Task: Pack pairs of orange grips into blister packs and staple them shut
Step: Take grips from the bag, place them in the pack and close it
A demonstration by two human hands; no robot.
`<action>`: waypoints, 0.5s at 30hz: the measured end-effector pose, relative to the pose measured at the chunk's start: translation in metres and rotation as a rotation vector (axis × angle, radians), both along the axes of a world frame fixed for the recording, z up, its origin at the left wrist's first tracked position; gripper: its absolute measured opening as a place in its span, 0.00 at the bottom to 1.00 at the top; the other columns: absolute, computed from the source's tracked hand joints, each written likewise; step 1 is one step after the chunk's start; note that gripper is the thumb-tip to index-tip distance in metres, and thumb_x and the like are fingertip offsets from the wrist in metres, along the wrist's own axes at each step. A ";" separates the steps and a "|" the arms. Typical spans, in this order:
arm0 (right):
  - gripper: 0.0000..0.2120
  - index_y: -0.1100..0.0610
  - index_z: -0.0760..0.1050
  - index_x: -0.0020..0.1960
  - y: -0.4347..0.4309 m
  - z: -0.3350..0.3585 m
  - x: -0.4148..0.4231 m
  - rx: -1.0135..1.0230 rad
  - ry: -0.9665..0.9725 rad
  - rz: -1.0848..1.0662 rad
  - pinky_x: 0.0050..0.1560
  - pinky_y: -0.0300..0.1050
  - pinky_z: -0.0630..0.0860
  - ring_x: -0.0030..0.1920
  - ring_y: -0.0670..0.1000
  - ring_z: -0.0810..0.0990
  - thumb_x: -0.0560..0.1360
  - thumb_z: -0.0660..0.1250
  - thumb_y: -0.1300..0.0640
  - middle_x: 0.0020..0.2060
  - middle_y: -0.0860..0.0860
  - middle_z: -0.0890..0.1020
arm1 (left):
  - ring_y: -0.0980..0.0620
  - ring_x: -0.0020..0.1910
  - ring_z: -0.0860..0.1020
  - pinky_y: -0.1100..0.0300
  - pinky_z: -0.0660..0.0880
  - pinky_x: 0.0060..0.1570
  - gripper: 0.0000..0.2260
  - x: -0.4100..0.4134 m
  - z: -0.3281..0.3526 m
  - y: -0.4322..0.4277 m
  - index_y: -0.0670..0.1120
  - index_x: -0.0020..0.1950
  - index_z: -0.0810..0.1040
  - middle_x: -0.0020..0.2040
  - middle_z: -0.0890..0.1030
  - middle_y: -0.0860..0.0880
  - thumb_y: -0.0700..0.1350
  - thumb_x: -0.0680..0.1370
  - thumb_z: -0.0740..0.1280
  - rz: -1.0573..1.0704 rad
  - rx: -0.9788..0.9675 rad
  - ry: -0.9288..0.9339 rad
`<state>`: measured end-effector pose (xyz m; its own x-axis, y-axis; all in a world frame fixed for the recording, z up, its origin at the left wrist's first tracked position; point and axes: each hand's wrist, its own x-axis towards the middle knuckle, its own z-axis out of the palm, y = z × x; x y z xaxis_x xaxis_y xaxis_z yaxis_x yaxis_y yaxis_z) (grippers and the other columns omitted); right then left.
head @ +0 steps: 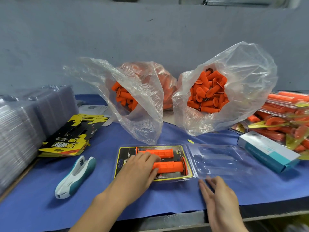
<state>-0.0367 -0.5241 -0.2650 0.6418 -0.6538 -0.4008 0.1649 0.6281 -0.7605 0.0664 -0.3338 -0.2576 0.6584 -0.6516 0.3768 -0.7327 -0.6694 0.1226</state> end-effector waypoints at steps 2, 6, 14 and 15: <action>0.04 0.62 0.71 0.52 -0.004 0.004 0.004 0.021 -0.032 0.004 0.51 0.44 0.80 0.45 0.53 0.80 0.81 0.59 0.62 0.50 0.58 0.77 | 0.53 0.62 0.71 0.57 0.68 0.61 0.13 0.000 -0.001 0.001 0.55 0.66 0.71 0.61 0.73 0.56 0.53 0.83 0.57 -0.011 0.019 0.015; 0.07 0.59 0.74 0.57 -0.007 0.002 0.009 -0.091 -0.047 0.037 0.48 0.42 0.76 0.44 0.51 0.81 0.80 0.62 0.62 0.45 0.54 0.83 | 0.53 0.62 0.70 0.58 0.68 0.61 0.13 0.004 -0.002 0.003 0.56 0.66 0.72 0.62 0.73 0.57 0.52 0.83 0.57 -0.012 0.033 0.032; 0.08 0.50 0.75 0.50 0.003 -0.004 0.012 -0.530 -0.016 -0.018 0.51 0.36 0.78 0.50 0.49 0.79 0.80 0.64 0.63 0.50 0.48 0.81 | 0.55 0.62 0.70 0.59 0.67 0.60 0.12 0.002 -0.003 0.006 0.57 0.66 0.72 0.61 0.72 0.58 0.51 0.83 0.58 0.002 -0.001 0.038; 0.08 0.49 0.75 0.50 0.005 -0.002 0.012 -0.606 -0.009 -0.012 0.54 0.34 0.75 0.51 0.47 0.79 0.79 0.65 0.62 0.50 0.47 0.81 | 0.55 0.62 0.69 0.59 0.67 0.60 0.12 0.002 -0.003 0.006 0.57 0.66 0.72 0.61 0.72 0.58 0.52 0.83 0.57 0.001 -0.002 0.034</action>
